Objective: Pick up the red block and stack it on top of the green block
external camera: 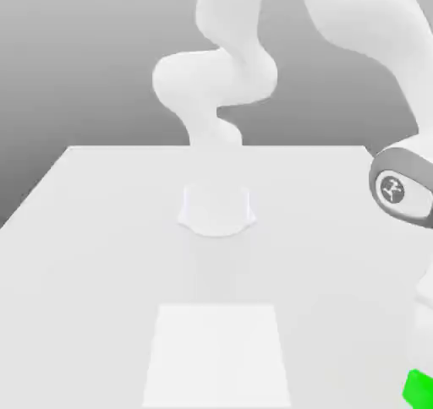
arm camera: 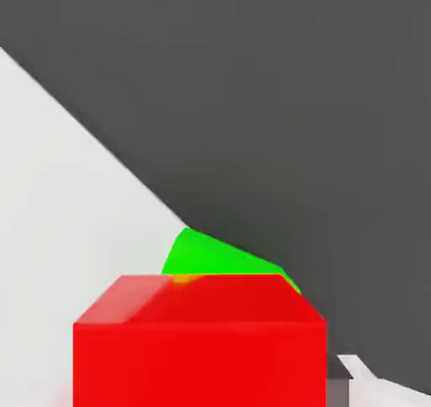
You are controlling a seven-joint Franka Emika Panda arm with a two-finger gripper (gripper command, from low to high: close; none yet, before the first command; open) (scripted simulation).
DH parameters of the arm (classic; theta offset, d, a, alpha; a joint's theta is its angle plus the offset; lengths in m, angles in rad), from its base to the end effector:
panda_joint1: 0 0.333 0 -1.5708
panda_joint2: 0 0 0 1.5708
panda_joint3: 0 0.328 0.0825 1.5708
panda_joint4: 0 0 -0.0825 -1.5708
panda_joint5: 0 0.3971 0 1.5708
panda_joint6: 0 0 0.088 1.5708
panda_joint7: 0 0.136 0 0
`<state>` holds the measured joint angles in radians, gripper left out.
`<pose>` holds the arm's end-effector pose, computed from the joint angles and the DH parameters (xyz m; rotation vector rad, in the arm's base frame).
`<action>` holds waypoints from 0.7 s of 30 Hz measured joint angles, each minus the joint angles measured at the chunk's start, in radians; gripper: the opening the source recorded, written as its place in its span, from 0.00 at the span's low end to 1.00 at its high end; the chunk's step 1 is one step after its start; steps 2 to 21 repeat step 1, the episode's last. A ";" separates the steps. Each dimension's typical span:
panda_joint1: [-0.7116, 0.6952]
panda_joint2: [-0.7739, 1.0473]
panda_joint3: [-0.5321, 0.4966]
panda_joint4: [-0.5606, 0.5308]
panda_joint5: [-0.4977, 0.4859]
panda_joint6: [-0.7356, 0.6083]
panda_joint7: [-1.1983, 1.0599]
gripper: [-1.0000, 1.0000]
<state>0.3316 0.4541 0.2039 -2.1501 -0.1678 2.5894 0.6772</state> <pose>0.4964 0.2995 0.1608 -3.1405 0.0292 0.0014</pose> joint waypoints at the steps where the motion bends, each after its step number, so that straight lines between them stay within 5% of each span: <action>1: 0.000 0.000 0.000 0.000 0.000 0.000 0.000 1.00; 21: 0.000 0.000 0.000 0.000 0.000 0.000 0.000 1.00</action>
